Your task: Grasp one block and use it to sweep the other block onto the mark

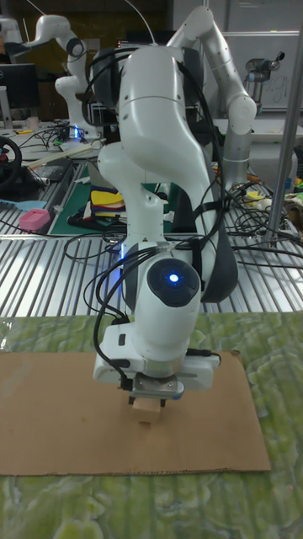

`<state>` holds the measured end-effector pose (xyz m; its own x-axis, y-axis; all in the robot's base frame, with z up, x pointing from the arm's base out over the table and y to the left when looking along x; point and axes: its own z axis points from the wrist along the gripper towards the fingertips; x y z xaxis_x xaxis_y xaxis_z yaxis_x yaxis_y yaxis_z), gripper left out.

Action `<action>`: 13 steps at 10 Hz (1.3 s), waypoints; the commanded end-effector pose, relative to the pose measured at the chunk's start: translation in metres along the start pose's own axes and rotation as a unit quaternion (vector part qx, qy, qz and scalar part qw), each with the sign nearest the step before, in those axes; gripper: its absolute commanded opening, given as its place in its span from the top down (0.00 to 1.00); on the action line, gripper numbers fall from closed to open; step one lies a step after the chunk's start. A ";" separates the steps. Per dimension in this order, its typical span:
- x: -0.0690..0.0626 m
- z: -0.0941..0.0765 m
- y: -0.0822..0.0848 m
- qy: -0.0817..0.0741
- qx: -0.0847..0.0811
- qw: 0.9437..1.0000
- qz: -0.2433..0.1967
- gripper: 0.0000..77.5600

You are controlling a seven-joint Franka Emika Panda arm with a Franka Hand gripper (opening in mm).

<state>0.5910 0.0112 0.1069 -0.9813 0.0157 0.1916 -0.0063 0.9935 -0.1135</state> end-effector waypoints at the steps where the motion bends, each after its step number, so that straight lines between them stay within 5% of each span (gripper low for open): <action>1: -0.001 -0.002 0.000 0.010 0.002 1.000 0.001 0.98; 13: -0.001 -0.002 0.000 0.058 -0.005 0.998 0.000 0.98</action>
<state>0.5909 0.0114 0.1069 -0.9530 0.0263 0.3018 -0.0059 0.9944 -0.1051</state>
